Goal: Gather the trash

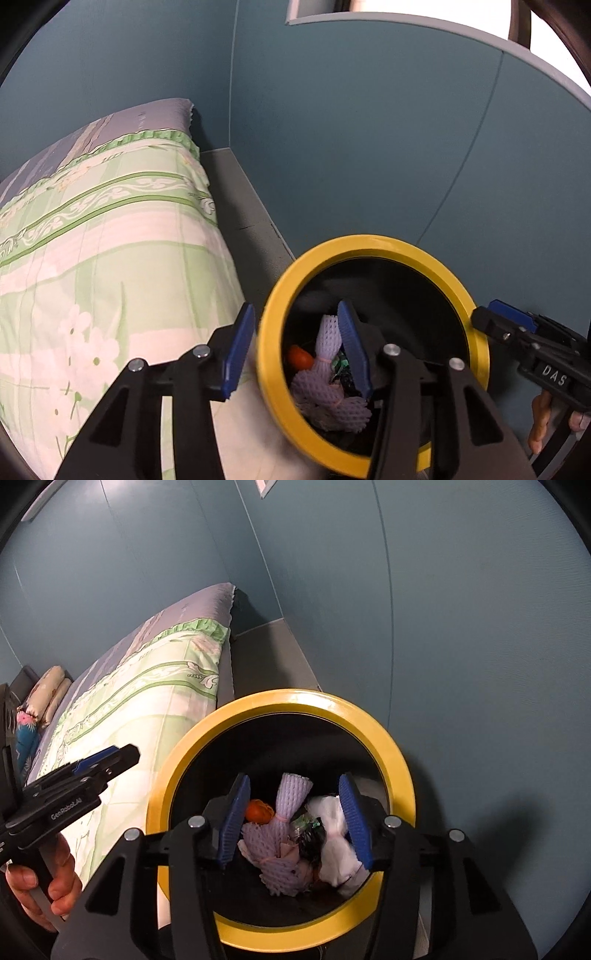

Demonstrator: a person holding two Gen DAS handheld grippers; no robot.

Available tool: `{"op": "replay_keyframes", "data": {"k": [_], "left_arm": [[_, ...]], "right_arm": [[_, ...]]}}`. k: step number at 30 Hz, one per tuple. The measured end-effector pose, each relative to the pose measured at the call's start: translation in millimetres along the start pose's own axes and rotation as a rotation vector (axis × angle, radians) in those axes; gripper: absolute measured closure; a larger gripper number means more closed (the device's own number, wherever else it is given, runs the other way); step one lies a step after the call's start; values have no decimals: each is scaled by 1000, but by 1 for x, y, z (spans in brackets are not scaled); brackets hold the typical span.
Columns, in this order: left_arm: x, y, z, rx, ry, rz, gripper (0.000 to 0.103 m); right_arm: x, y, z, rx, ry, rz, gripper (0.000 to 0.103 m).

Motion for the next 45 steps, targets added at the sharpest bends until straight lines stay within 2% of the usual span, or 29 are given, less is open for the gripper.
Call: {"op": "replay_keyframes", "data": {"k": [2, 5, 7, 9, 10, 14, 16, 18, 22, 25, 30, 37, 45], "left_arm": [[-12, 1, -9, 10, -2, -25, 58], [-37, 4, -33, 49, -25, -60, 58], [-53, 10, -53, 81, -53, -73, 54], [-72, 16, -72, 110, -74, -92, 51], [-83, 20, -85, 126, -93, -107, 51], [-118, 35, -131, 193, -146, -156, 40], [-135, 44, -161, 236, -188, -165, 34], [-148, 53, -188, 275, -226, -169, 26], [-167, 75, -249, 372, -290, -179, 14], [-170, 90, -293, 448, -343, -180, 8], [-162, 109, -353, 548, -403, -175, 8], [-140, 131, -409, 651, -429, -164, 8], [-118, 152, -439, 705, -421, -182, 8]], "right_arm": [[-1, -2, -7, 19, 14, -1, 55], [-7, -4, -24, 62, 36, -12, 46], [-12, -5, -34, 83, 36, -29, 45], [-25, -6, -43, 106, 38, -50, 35], [-32, -6, -47, 119, 40, -60, 33], [-66, -6, -59, 168, 73, -112, 21], [-87, -4, -68, 197, 84, -145, 19], [-110, -2, -76, 221, 88, -180, 12], [-159, 8, -104, 298, 48, -249, 10], [-191, 17, -126, 354, -5, -273, 9], [-234, 32, -166, 417, -131, -279, 8], [-256, 45, -208, 475, -135, -275, 8], [-251, 70, -261, 635, -98, -225, 8]]}}
Point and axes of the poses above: each gripper's, at about its wrist camera, not at the fingertips, and z roughly the way its jaws point, x to its right, y to its underside, the point moved 8 cm from there along z, roughly the way its jaws point, and after that the axes turned 7 degrees about y, right-handed, at the moved point
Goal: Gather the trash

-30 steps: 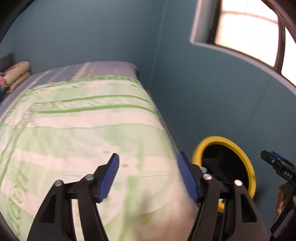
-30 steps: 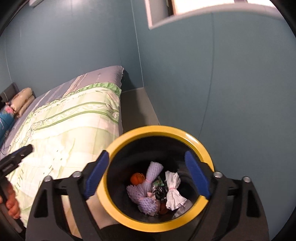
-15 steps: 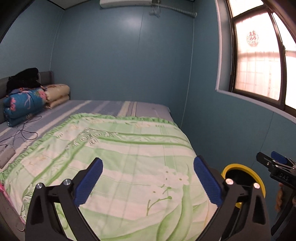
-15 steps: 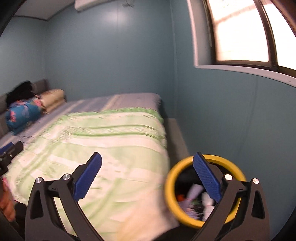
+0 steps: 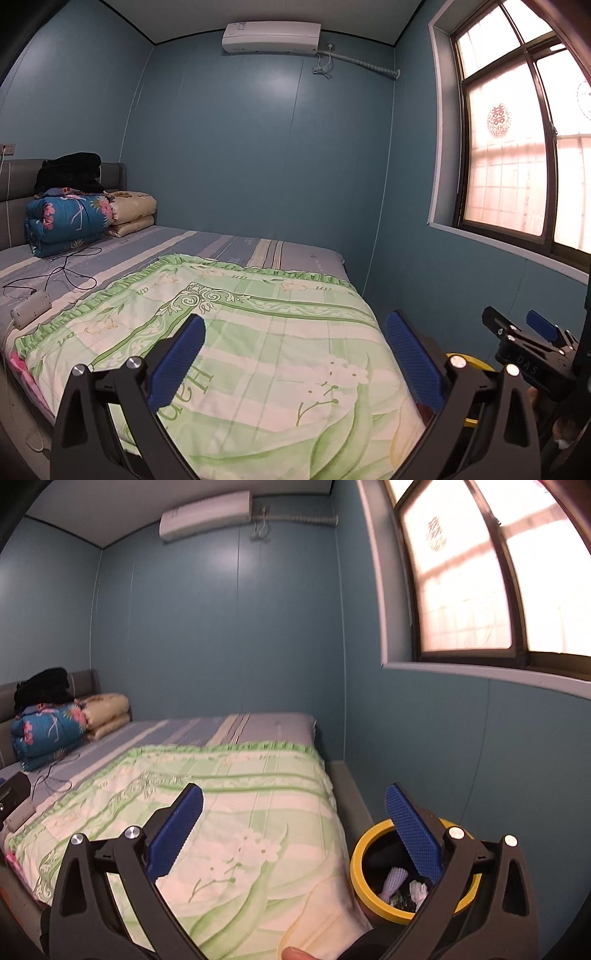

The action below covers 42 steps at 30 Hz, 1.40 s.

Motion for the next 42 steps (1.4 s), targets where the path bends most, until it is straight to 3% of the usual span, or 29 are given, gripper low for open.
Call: {"op": "replay_keyframes", "data": {"k": [6, 13, 42], "left_arm": [[3, 7, -15, 23, 3, -14, 8], [10, 14, -19, 26, 4, 4, 8], [5, 18, -16, 11, 31, -33, 8]], "right_arm": [[2, 4, -21, 75, 25, 18, 8], [2, 21, -21, 87, 39, 17, 8], [5, 29, -10, 43, 30, 36, 8]]}}
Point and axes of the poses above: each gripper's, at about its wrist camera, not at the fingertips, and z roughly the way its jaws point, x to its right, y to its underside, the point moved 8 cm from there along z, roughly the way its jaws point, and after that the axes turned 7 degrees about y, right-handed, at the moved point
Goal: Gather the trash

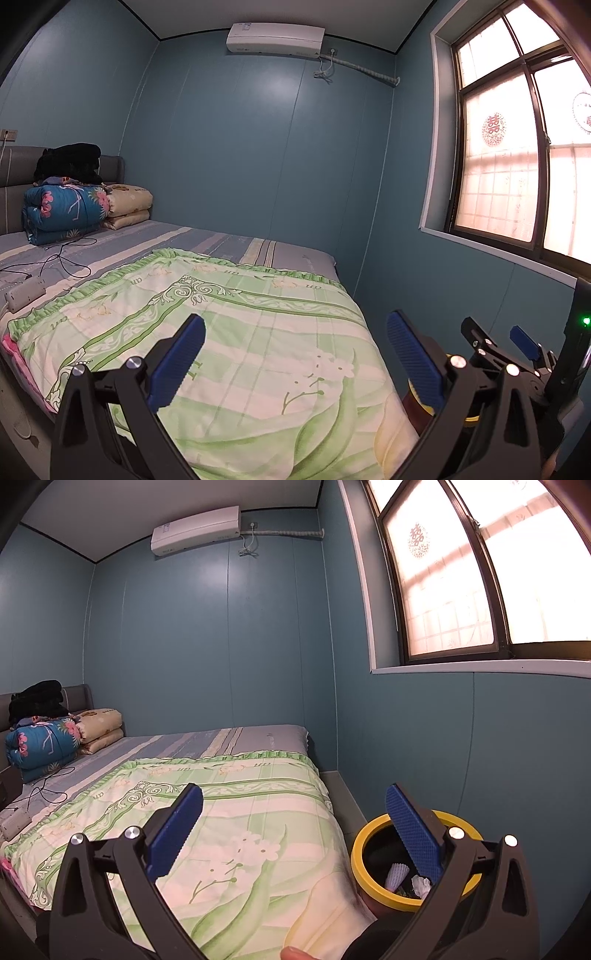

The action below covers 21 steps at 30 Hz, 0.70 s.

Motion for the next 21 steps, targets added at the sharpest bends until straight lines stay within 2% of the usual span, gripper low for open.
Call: {"op": "replay_keyframes", "data": {"k": [21], "left_arm": [[0, 7, 6, -29, 14, -14, 8]], "right_arm": [[2, 4, 5, -20, 0, 6, 8]]}}
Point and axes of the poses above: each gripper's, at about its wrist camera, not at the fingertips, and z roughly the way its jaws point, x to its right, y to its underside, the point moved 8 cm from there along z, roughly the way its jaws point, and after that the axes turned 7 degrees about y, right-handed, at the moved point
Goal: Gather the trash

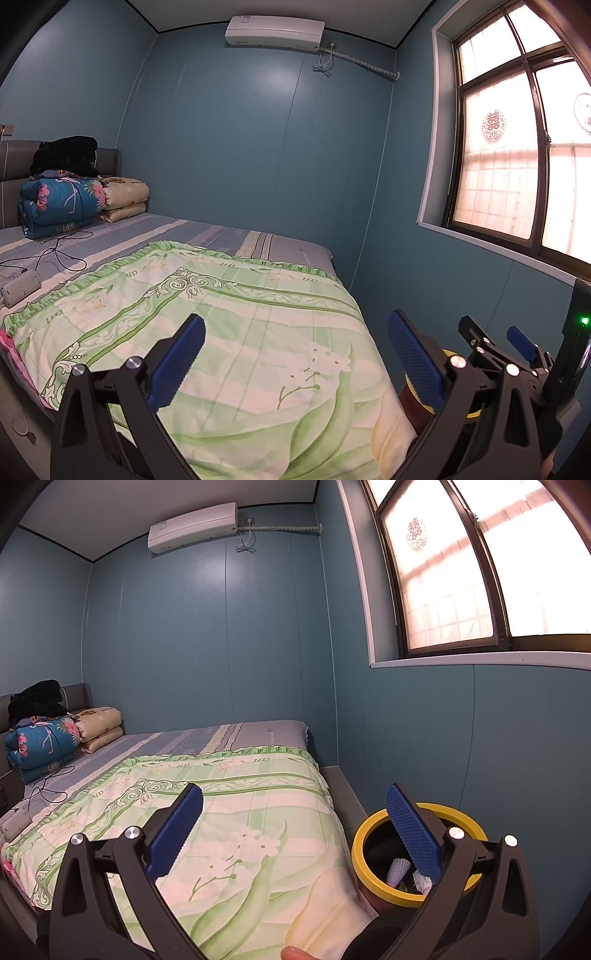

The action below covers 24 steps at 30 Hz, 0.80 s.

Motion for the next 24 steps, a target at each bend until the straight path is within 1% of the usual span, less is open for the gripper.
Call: {"op": "replay_keyframes", "data": {"k": [9, 19, 24], "left_arm": [[-2, 3, 6, -26, 14, -17, 8], [-1, 6, 8, -31, 13, -7, 8], [0, 7, 9, -37, 24, -9, 8]], "right_arm": [[-1, 2, 0, -8, 1, 4, 8], [-2, 4, 0, -11, 5, 10, 8], [-3, 6, 0, -15, 7, 11, 8]]}}
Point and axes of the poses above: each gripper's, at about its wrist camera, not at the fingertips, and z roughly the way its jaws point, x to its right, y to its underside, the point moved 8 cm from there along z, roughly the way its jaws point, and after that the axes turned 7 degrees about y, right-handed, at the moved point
